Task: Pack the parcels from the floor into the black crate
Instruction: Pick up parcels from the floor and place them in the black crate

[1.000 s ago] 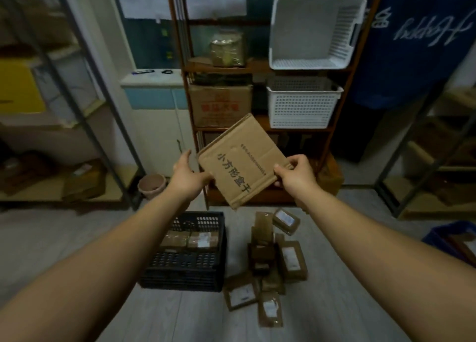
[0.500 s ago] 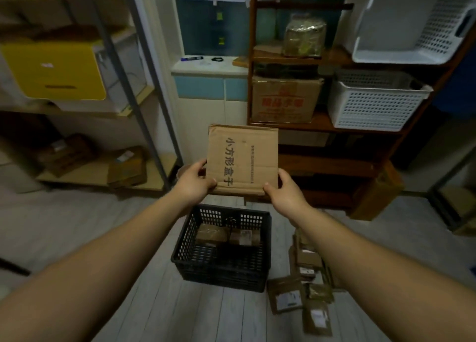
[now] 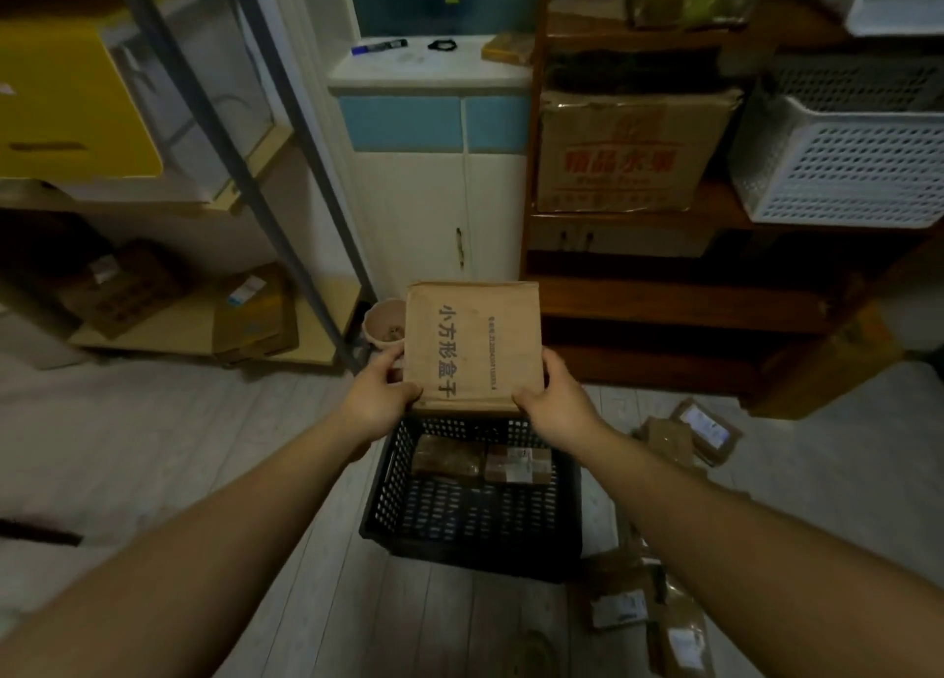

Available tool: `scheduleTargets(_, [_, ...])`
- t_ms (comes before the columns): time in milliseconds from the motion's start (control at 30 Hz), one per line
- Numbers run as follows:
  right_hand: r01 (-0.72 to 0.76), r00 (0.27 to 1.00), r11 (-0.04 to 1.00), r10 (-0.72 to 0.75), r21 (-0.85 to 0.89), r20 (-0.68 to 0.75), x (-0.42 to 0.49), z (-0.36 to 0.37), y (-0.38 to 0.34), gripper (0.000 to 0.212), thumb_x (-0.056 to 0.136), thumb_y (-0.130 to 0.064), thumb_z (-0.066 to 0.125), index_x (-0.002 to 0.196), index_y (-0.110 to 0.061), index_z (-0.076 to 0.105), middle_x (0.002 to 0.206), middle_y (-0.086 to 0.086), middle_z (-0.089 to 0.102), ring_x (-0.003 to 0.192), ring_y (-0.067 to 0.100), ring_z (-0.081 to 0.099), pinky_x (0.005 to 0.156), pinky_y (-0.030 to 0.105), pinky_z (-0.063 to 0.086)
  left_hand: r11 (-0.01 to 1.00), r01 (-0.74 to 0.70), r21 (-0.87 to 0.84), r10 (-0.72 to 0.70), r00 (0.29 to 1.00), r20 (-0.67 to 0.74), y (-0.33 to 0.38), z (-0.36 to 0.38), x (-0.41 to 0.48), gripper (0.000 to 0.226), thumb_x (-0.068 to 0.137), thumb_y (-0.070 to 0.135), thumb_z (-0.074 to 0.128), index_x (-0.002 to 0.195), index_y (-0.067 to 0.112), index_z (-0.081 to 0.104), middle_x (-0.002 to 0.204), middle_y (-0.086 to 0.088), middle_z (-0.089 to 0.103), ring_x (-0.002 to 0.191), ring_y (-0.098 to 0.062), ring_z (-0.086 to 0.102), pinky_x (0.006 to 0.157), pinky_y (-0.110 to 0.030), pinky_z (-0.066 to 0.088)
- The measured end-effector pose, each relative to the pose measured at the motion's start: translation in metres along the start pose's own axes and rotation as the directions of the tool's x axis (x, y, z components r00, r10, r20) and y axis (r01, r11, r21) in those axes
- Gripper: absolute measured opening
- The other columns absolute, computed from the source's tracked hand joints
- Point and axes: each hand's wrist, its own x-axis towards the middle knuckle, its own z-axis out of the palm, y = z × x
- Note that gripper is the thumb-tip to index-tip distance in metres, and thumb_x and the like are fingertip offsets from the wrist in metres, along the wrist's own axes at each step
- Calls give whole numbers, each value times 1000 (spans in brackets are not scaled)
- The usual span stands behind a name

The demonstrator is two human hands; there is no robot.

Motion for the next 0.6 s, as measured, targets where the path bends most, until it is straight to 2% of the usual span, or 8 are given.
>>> scheduleTargets(67, [-24,1000,1000,25,-17,12,14,11,9,60,92,-14,54,144,-26,26,133,0,53,115,18,51,94,29,42,1000,13,6,-13,999,36,-13,-1,18,62,88,-1,52,140,24,31,90,9,61,67,0,64,49,-14,50])
scheduleTargets(167, [-34,999,999,34,-39,3,36,32,21,59,90,-9,56,142,-24,31,131,4,54,107,14,49,87,27,43,998,42,52,-47,994,100,-38,-5,48,71,86,0,55,143,28,23,86,4,65,77,-10,65,71,-33,56])
scheduleTargets(267, [-31,999,999,31,-21,-17,56,62,37,60,91,-9,55,141,-32,30,118,-4,56,105,13,52,76,19,45,995,8,104,-25,986,162,-68,-12,79,69,84,8,58,139,37,28,90,11,62,81,-7,63,69,-32,56])
scheduleTargets(300, [-33,999,999,32,-11,-22,62,75,44,59,92,-12,55,140,-35,30,116,-6,57,105,14,54,76,20,47,993,-21,115,0,984,178,-81,-14,89,63,85,12,58,134,42,33,91,16,59,83,-4,60,69,-31,56])
scheduleTargets(367, [-56,998,998,56,2,-24,75,102,64,55,92,-14,55,136,-37,31,119,-4,58,109,18,56,86,32,51,987,-74,143,42,976,214,-109,-17,108,50,87,17,57,117,54,42,90,21,54,87,0,57,66,-23,52])
scheduleTargets(467, [-101,995,995,101,-15,-23,95,142,101,60,93,-20,55,141,-38,25,129,-1,54,116,19,53,97,43,47,966,-112,232,51,966,255,-158,-19,137,44,87,19,58,125,35,42,90,21,54,86,-2,59,64,-16,49])
scheduleTargets(533, [-111,994,993,110,-28,-28,108,167,133,59,93,-23,54,141,-40,23,129,-5,52,116,19,52,97,40,46,944,-140,299,54,959,279,-195,-13,159,47,87,23,58,129,31,39,91,20,54,86,-7,60,69,-21,50])
scheduleTargets(600, [-129,992,991,128,-31,-22,120,191,173,65,93,-19,55,145,-35,18,134,-1,48,119,20,49,102,39,43,933,-135,334,36,957,287,-235,0,178,48,85,21,59,129,29,41,96,15,58,87,-9,61,74,-28,53])
